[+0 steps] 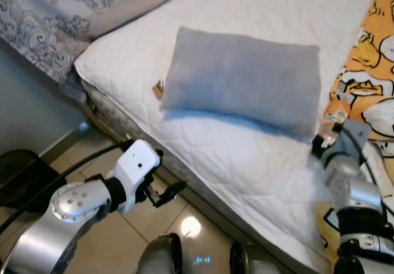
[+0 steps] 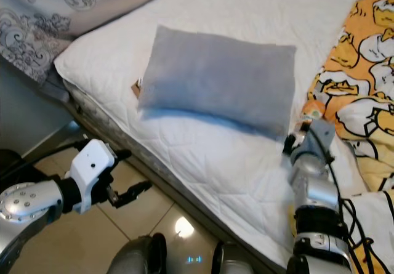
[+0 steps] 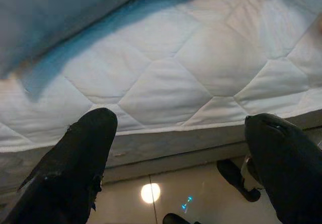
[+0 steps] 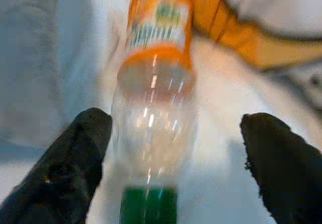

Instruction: Clean up the room

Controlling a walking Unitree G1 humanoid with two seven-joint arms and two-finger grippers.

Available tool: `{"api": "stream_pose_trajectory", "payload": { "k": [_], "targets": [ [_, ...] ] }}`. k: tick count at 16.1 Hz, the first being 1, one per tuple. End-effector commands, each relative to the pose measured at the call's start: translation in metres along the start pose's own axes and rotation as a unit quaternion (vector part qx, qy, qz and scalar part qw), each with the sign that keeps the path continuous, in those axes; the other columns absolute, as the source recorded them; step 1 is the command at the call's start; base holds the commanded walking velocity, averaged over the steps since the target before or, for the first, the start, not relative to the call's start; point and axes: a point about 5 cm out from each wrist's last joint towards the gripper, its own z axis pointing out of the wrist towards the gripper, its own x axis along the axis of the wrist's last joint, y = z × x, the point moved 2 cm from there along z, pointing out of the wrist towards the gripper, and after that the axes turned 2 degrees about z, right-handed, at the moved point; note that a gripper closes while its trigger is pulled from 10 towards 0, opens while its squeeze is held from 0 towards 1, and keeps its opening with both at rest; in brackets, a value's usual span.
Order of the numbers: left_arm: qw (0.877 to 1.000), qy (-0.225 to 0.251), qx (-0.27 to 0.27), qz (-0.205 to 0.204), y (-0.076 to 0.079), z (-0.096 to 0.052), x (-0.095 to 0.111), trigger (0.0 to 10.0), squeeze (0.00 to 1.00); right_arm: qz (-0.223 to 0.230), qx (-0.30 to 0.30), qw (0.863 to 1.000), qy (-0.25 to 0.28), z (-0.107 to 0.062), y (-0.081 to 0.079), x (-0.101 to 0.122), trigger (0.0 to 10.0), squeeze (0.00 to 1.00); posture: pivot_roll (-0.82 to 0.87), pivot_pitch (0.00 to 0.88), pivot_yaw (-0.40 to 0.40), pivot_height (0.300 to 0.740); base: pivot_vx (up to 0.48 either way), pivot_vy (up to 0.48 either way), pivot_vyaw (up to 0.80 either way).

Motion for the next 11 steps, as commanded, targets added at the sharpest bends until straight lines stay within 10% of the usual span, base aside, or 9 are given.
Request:
{"api": "stream_pose_trajectory", "payload": {
  "k": [1, 4, 7, 8, 11],
  "targets": [
    [1.000, -0.004, -0.002, 0.008, -0.002, -0.001, 0.000, 10.0, 0.00, 0.016, -0.009, 1.000, 0.025, -0.003, 0.004, 0.010, 10.0, 1.00, 0.05, 0.181, 0.043, 0.740, 0.000, 0.000, 0.00],
    [1.000, -0.004, -0.003, 0.009, -0.003, -0.001, 0.000, 10.0, 0.00, 0.056, 0.018, 0.996, 0.063, 0.000, -0.002, 0.039, 10.0, 1.00, 0.05, 0.186, 0.049, 0.740, 0.000, 0.000, 0.00],
    [1.000, -0.002, -0.014, 0.012, -0.003, 0.000, 0.002, 10.0, 0.00, 0.049, 0.060, 0.997, -0.029, 0.022, -0.016, 0.027, 10.0, 1.00, 0.06, 0.199, 0.061, 0.740, 0.000, 0.000, 0.00],
    [1.000, -0.003, -0.015, 0.013, -0.003, 0.001, 0.003, 10.0, 0.00, 0.044, 0.059, 0.996, -0.042, 0.025, -0.017, 0.024, 10.0, 0.00, 0.06, 0.202, 0.063, 0.740, 0.000, 0.000, 0.00],
    [1.000, -0.003, -0.021, 0.016, -0.003, 0.000, 0.004, 10.0, 0.00, -0.014, 0.019, 0.998, -0.063, 0.033, -0.007, 0.017, 10.0, 0.00, 0.07, 0.214, 0.067, 0.740, 0.000, 0.000, 0.00]
  ]
}}
